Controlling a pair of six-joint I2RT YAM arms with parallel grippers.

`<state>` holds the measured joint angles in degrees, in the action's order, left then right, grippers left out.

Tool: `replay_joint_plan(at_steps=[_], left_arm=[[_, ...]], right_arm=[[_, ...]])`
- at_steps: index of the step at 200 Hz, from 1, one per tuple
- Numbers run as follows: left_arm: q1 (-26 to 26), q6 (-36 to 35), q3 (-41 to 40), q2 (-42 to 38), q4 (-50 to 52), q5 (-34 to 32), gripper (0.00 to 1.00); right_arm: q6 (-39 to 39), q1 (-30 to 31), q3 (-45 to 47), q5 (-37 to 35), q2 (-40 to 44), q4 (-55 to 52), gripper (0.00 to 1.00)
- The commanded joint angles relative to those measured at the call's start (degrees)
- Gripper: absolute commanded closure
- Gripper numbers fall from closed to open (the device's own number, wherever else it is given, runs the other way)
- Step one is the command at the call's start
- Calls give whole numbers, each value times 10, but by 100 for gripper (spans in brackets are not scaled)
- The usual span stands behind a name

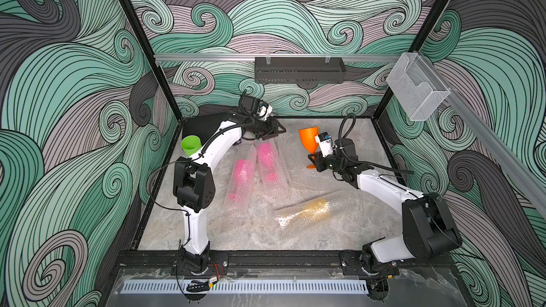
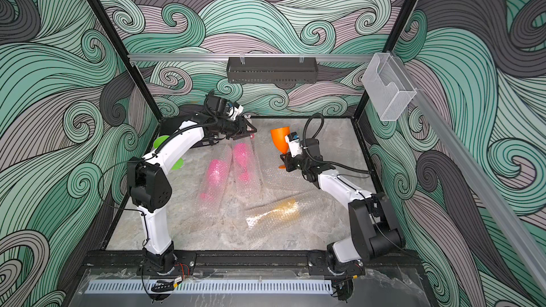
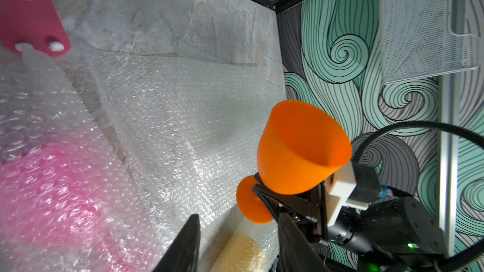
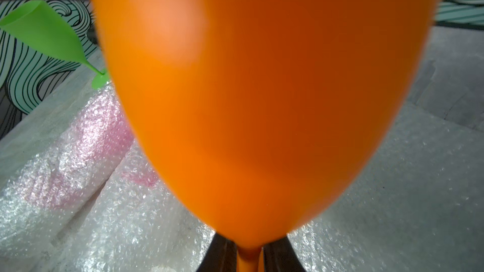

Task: Unpack wine glasses from bubble wrap
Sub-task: Pick up the wine glass from the bubble wrap, then place the wine glass at the center of the board.

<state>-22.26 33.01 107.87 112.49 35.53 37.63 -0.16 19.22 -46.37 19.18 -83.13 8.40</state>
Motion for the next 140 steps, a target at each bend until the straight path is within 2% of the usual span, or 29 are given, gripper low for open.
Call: replay_joint_plan(at_steps=[1,45,95,115,140], left_arm=[[7,10,38,-5,7,51,52],[9,-9,86,22,55,74,48],[8,-61,83,24,129,24,48],[8,-65,74,22,129,20,48],[8,-43,63,27,107,51,48]], right_arm=[[-66,22,13,-12,19,48,78],[-113,62,22,-51,34,43,78],[-127,80,17,-74,46,32,79],[-131,86,14,-77,48,23,78],[-137,98,10,-83,49,21,79]])
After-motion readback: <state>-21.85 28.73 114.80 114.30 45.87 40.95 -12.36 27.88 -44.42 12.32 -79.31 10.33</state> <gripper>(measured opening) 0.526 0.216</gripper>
